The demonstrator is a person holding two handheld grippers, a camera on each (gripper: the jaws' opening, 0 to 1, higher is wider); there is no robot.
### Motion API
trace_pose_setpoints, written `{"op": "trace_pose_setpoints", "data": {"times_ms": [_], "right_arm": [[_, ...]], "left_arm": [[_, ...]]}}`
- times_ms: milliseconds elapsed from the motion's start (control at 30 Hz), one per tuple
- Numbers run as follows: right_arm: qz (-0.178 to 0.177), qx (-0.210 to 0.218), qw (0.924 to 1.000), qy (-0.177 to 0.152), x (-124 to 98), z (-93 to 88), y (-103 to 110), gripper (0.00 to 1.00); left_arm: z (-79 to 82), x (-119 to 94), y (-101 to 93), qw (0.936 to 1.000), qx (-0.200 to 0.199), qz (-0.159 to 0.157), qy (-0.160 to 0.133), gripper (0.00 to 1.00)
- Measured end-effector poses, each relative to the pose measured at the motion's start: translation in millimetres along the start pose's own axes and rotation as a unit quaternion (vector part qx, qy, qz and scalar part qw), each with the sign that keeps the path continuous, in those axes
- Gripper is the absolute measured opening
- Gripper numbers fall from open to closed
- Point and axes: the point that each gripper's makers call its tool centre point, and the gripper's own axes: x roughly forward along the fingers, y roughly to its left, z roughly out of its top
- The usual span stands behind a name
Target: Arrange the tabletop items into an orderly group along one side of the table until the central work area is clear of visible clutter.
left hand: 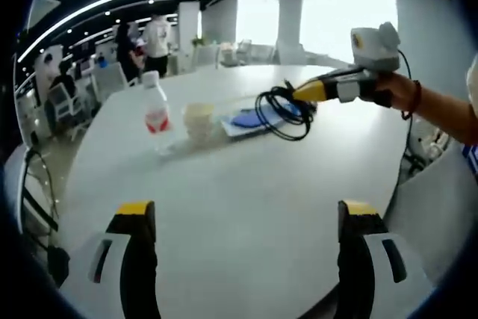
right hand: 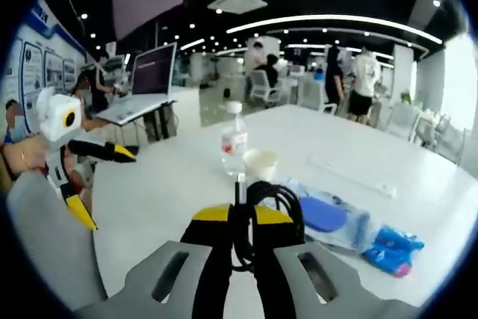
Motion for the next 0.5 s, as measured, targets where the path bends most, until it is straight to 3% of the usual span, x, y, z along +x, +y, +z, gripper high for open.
{"op": "trace_pose_setpoints", "data": {"times_ms": [267, 500], "right_arm": [[-0.05, 0.008, 0.9987, 0.011, -27, -12.3, -39, 0.08], [-0.075, 0.011, 0.9968, 0.022, -44, -23.2, -61, 0.08]], "left_arm": [[0.3, 1, -2.2, 1.0, 0.003, -0.002, 0.002, 0.99], [-0.6, 2, -2.6, 1.0, 0.004, -0.002, 0.005, 0.99]]}}
